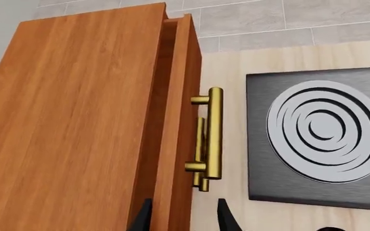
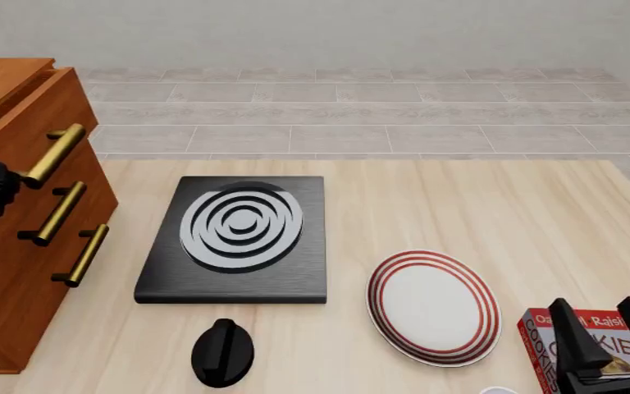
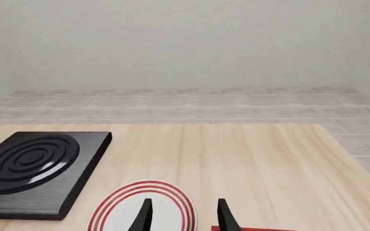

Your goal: Pick the akita bowl in the top layer of the wooden cabinet and place it on the plate.

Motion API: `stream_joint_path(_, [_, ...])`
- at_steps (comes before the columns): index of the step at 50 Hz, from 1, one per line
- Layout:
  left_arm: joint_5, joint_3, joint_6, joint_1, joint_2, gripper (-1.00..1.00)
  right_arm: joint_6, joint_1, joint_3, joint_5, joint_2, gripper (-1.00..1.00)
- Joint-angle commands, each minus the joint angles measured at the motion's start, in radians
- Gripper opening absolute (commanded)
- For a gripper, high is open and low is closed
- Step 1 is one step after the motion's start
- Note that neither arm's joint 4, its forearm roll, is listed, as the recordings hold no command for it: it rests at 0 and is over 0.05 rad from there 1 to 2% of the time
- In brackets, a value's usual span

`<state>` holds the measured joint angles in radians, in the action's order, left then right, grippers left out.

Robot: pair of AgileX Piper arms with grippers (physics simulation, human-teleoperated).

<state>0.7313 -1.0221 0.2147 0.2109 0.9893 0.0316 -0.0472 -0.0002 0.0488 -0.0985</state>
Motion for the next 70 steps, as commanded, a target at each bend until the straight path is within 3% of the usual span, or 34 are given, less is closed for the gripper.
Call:
stream_joint_path(1, [0.034,0.012,-0.007,-0.052,0.032,1.0,0.0,0.0,0.0,0.031,-0.031,1.0])
stream_joint_path(11, [0.046,-0.014,-0.014,-0.083,0.04,1.0,0.005,0.001,-0.001,0.065,-0.066,1.0])
stream_joint_path(21, [0.055,-0.034,-0.017,-0.112,0.052,1.0,0.004,0.005,0.0,0.006,-0.005,1.0])
stream_joint_path(32, [0.06,-0.052,-0.025,-0.142,0.067,1.0,0.005,0.007,-0.001,0.074,-0.074,1.0])
stream_joint_path(62, [0.061,-0.096,-0.032,-0.248,0.11,1.0,0.009,0.013,0.0,0.02,-0.013,1.0])
stream_joint_path(70, [0.069,-0.114,-0.046,-0.284,0.13,1.0,0.007,0.016,0.0,-0.031,0.042,1.0])
